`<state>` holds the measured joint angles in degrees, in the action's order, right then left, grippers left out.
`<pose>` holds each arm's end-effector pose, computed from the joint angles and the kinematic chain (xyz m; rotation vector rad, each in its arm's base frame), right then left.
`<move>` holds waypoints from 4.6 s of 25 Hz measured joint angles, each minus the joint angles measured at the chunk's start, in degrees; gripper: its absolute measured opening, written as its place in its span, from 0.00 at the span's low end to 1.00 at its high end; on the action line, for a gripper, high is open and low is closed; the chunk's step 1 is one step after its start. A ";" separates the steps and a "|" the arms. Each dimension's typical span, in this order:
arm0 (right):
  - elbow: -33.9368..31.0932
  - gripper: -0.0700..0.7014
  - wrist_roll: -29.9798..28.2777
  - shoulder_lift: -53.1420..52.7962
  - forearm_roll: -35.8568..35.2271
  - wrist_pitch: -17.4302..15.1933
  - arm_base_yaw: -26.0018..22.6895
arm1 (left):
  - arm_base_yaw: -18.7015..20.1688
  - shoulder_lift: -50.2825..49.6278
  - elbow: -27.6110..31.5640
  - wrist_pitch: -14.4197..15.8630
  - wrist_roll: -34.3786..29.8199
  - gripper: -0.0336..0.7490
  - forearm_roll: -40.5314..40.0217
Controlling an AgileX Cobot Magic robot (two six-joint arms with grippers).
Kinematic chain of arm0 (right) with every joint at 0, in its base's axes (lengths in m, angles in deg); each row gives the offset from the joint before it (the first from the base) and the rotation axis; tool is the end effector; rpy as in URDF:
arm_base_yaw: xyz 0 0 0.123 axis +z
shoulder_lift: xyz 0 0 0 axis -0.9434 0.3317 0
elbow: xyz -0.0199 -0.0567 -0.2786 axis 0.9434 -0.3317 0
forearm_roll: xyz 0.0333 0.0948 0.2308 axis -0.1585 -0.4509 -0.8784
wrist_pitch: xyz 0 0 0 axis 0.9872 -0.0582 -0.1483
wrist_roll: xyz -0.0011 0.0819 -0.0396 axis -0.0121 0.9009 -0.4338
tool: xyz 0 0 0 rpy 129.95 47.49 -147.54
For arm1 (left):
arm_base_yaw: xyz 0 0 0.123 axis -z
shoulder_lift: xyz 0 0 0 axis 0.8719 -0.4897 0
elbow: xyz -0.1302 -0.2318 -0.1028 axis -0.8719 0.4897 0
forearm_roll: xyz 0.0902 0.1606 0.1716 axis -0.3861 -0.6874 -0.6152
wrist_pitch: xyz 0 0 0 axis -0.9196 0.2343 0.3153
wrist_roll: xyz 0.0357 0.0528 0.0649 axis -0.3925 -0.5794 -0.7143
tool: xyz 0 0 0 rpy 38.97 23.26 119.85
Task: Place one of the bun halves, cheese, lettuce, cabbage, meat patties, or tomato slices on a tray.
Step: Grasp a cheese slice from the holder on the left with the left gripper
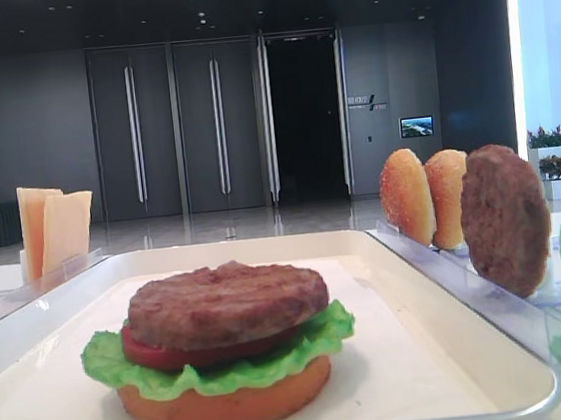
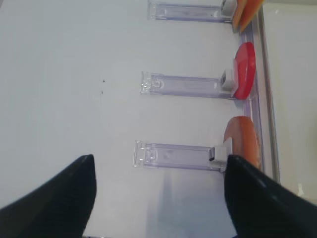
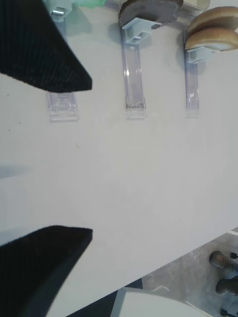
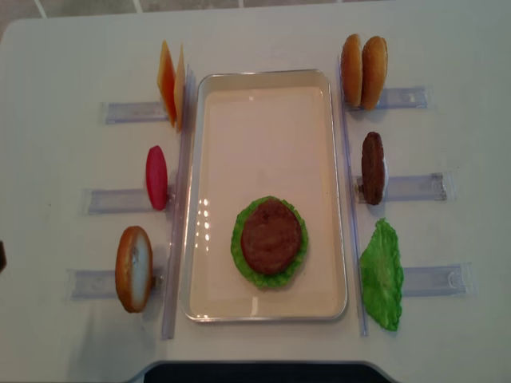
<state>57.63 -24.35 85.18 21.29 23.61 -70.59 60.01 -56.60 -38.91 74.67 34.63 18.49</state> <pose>-0.0091 -0.0047 0.2705 0.0281 2.1136 -0.0543 0.0584 0.0081 0.3307 -0.1296 2.3659 0.0706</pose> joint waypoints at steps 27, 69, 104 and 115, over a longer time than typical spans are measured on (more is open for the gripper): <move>0.00 0.81 0.00 0.00 0.00 0.00 0.00 | 0.00 -70.80 -52.18 -0.77 4.37 0.82 -2.16; 0.00 0.81 0.00 0.00 0.00 0.00 0.00 | 14.98 -85.51 -63.09 1.39 7.86 0.82 -4.15; 0.00 0.81 0.00 0.00 0.00 0.00 0.00 | 18.17 -85.89 -63.09 0.55 13.03 0.82 -1.79; 0.00 0.81 0.00 0.00 0.00 0.00 0.00 | 18.17 -88.22 -63.15 -0.27 13.09 0.82 -0.60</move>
<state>57.63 -24.35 85.18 21.29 23.61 -70.59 78.17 -144.82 -102.07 74.40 47.72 17.89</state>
